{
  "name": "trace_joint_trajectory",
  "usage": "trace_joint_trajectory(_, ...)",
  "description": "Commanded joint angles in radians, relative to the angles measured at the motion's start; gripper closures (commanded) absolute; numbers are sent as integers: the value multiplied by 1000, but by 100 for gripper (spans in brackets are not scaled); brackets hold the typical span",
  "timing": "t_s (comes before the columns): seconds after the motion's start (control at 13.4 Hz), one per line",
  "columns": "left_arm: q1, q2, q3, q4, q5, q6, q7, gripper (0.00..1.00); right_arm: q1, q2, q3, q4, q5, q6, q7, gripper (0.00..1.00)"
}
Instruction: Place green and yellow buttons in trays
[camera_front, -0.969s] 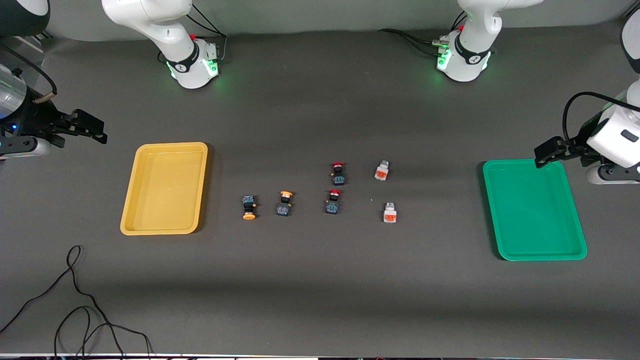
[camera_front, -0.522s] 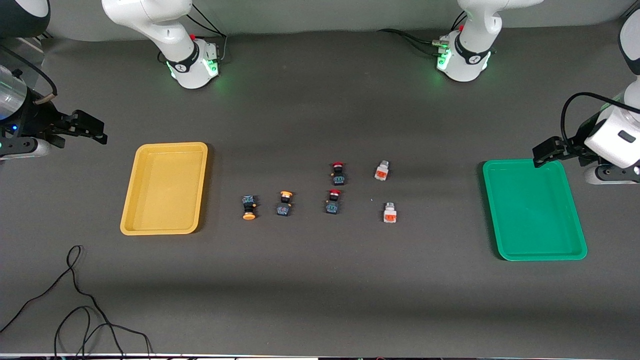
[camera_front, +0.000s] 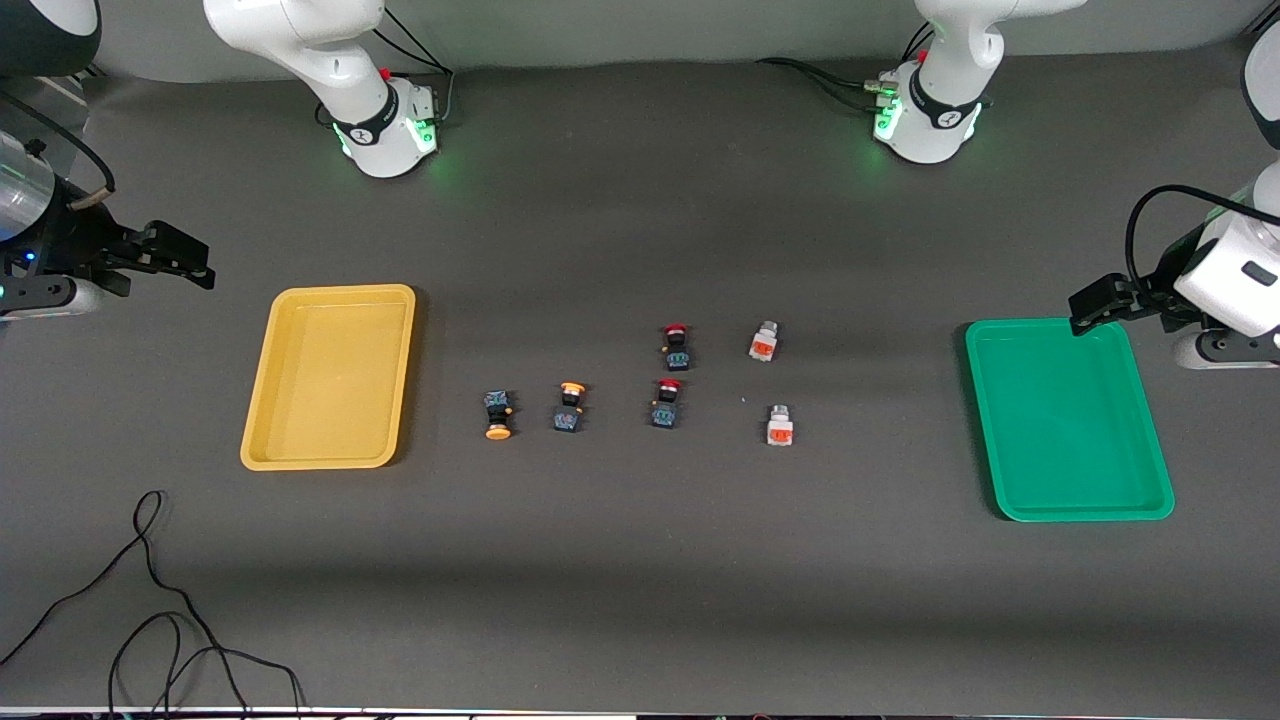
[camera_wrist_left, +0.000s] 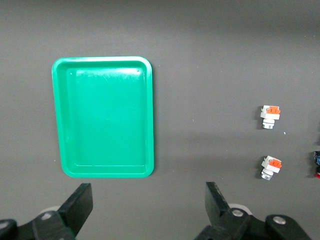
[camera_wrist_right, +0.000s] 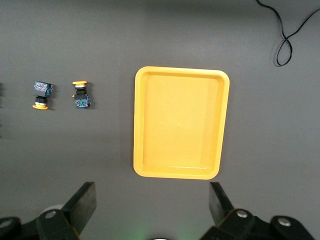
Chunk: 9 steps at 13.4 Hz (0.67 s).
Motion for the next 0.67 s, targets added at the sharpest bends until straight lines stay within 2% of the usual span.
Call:
trace_joint_trajectory(0.0,3,-18,-2,-11,0,-5,-4,0,12,-2,-9,-2,-15,10,-3,0)
trace_joint_trajectory(0.6,5,-23,-2,-19,-2,-24,-10,0,13,4,-9,0,-13,10,-2,0)
